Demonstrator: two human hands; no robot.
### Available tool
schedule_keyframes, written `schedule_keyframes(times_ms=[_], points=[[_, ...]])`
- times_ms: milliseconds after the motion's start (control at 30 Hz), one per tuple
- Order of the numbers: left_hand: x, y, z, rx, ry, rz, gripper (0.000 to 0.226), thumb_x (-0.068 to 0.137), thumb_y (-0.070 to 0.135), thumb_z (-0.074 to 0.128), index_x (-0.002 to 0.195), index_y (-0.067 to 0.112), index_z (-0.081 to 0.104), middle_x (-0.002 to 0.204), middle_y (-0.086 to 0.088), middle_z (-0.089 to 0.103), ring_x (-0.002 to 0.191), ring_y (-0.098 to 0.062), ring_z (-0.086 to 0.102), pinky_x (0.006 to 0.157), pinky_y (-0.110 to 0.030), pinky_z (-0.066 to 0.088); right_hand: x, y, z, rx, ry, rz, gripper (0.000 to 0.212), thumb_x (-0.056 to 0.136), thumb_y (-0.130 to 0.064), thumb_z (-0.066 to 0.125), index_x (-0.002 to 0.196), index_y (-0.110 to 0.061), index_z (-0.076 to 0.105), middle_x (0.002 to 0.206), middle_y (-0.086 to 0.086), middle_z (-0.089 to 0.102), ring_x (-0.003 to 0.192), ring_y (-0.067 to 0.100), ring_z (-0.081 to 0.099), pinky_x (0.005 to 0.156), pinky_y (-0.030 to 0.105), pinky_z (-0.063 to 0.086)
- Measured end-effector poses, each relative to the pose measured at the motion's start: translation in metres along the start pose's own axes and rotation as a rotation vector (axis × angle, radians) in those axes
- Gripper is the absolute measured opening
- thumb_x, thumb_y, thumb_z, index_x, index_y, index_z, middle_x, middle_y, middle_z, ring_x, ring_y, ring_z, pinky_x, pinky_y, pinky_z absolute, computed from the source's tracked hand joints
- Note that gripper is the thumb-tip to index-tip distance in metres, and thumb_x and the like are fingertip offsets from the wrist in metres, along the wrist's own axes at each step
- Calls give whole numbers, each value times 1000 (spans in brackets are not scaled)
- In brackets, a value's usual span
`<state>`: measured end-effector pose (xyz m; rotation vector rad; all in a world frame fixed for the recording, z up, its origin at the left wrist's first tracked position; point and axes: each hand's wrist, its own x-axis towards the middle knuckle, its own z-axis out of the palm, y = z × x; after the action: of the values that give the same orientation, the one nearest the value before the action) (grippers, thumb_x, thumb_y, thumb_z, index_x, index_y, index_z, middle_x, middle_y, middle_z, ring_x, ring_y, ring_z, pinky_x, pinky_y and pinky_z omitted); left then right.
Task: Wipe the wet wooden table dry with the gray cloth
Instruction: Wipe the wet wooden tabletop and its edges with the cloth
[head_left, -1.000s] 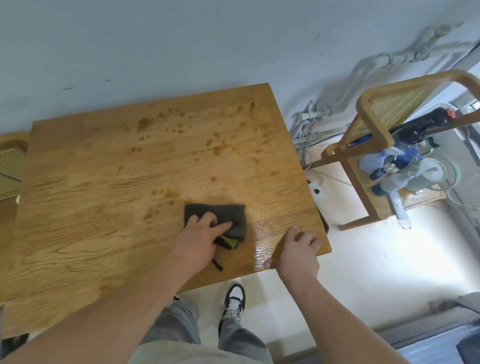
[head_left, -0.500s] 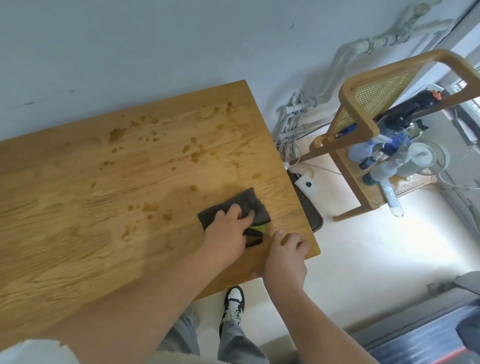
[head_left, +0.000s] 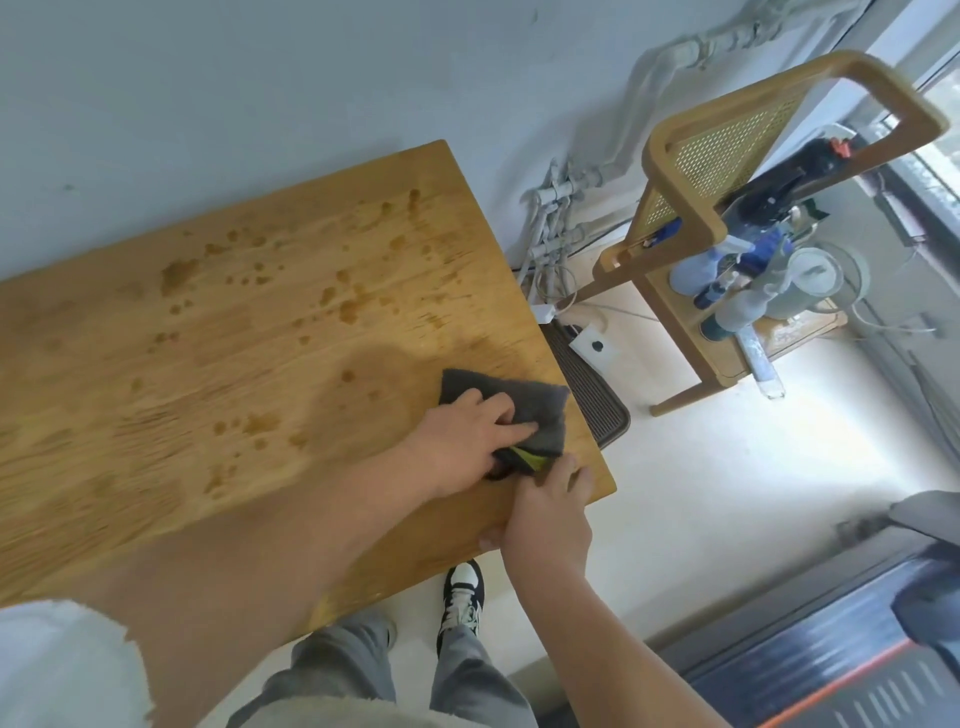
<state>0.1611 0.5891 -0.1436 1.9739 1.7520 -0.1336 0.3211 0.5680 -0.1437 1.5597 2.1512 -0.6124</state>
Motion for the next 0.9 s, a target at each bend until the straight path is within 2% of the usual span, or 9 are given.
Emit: schedule_keyframes(times_ms=[100, 200, 267, 400, 500, 600, 700, 800, 900], points=[[-15, -38, 0, -39, 61, -180, 64, 101, 18, 51, 154, 47, 34, 134, 7, 37, 109, -19, 34, 82, -35, 46, 4, -1, 3, -20, -15, 3, 129, 68, -65, 84, 163, -18, 10, 159, 22, 10, 148, 46, 9, 108, 44, 48], [-48, -31, 16, -131, 230, -503, 63, 99, 23, 55, 156, 43, 35, 131, 8, 35, 106, -19, 34, 86, -34, 49, 4, -4, 3, -41, -7, 12, 133, 68, -65, 84, 162, -16, 4, 158, 23, 12, 147, 46, 11, 110, 44, 47], [-76, -9, 33, -164, 176, -456, 65, 98, 27, 57, 157, 41, 32, 130, 7, 33, 107, -20, 34, 83, -37, 52, 2, -5, 3, -83, 32, 18, 129, 68, -63, 86, 160, -16, 9, 155, 22, 18, 143, 44, 17, 100, 40, 54], [-120, -17, 45, -52, -11, -91, 69, 100, 20, 51, 157, 47, 24, 138, 6, 33, 113, -21, 34, 79, -31, 43, 3, -4, 5, -84, 77, 10, 107, 83, -39, 82, 159, -16, 11, 155, 23, 23, 141, 46, 19, 91, 40, 59], [-137, -56, 45, -82, 63, -333, 68, 101, 15, 50, 155, 50, 29, 137, 9, 33, 109, -19, 33, 79, -29, 41, -3, -11, -4, -99, 12, 15, 132, 68, -63, 85, 158, -10, 6, 157, 24, 17, 146, 46, 13, 113, 48, 43], [-155, -46, 49, -169, 194, -639, 65, 102, 22, 51, 159, 42, 28, 137, 6, 33, 107, -19, 34, 88, -30, 47, -8, -31, -11, -147, 84, -61, 121, 71, -53, 81, 158, -10, 7, 159, 17, 15, 150, 42, 12, 122, 48, 27], [-177, -27, 56, -155, 91, -393, 66, 102, 28, 50, 160, 42, 22, 140, 4, 33, 115, -22, 35, 93, -33, 45, -8, -67, -19, -74, 65, -211, 106, 74, -49, 76, 155, -18, 15, 154, 12, 20, 144, 36, 20, 117, 46, 35], [-192, -77, 52, -91, 53, -192, 66, 101, 24, 51, 158, 47, 26, 141, 4, 36, 117, -23, 37, 89, -36, 46, -6, -102, -21, -69, 9, -327, 100, 72, -46, 79, 151, -21, 22, 151, 9, 22, 141, 33, 23, 111, 44, 43], [-193, -124, 46, -173, 178, -509, 64, 100, 22, 52, 155, 49, 32, 134, 7, 37, 110, -20, 37, 83, -35, 49, -6, -129, -16, -98, -52, -344, 114, 72, -54, 84, 156, -22, 14, 155, 8, 14, 147, 32, 15, 112, 46, 42]])
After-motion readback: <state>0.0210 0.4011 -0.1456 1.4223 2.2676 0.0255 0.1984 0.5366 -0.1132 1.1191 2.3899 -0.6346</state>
